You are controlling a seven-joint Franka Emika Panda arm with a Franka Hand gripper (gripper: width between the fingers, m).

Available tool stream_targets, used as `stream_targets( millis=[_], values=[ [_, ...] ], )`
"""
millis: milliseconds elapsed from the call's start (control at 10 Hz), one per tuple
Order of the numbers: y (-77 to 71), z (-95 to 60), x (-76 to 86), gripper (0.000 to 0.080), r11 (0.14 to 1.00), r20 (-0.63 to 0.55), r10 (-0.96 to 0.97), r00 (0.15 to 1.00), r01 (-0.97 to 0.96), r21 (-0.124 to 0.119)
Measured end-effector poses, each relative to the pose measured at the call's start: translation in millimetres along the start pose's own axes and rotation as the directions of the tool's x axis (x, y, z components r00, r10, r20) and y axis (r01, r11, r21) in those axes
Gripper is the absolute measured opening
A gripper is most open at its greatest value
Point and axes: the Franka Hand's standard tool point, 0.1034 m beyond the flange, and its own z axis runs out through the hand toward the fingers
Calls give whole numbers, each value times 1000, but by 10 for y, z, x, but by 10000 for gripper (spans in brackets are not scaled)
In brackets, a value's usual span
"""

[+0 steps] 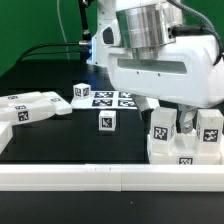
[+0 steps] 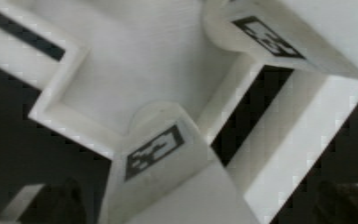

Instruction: Assemble chair

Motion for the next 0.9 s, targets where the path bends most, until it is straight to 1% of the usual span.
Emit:
stream_targets(
  millis=[100, 200, 300, 400, 500, 600, 700, 900],
  values=[
    [2, 0, 2, 649, 999, 0, -35, 999, 35, 0],
    [4, 0, 5, 625, 997, 0, -82, 997, 82, 0],
    [7, 1, 7, 494, 994, 0, -111, 994, 111, 0],
    [7, 3, 7, 494, 997, 0, -79, 997, 79, 0],
    [12, 4, 11, 290, 997, 0, -80, 997, 80, -1],
    [15, 2, 16, 290, 998, 0, -64, 998, 64, 0],
    [17, 3, 18, 286, 999, 0, 40, 999, -40, 0],
    [20, 8, 18, 286, 983, 0, 185, 983, -185, -1]
  ],
)
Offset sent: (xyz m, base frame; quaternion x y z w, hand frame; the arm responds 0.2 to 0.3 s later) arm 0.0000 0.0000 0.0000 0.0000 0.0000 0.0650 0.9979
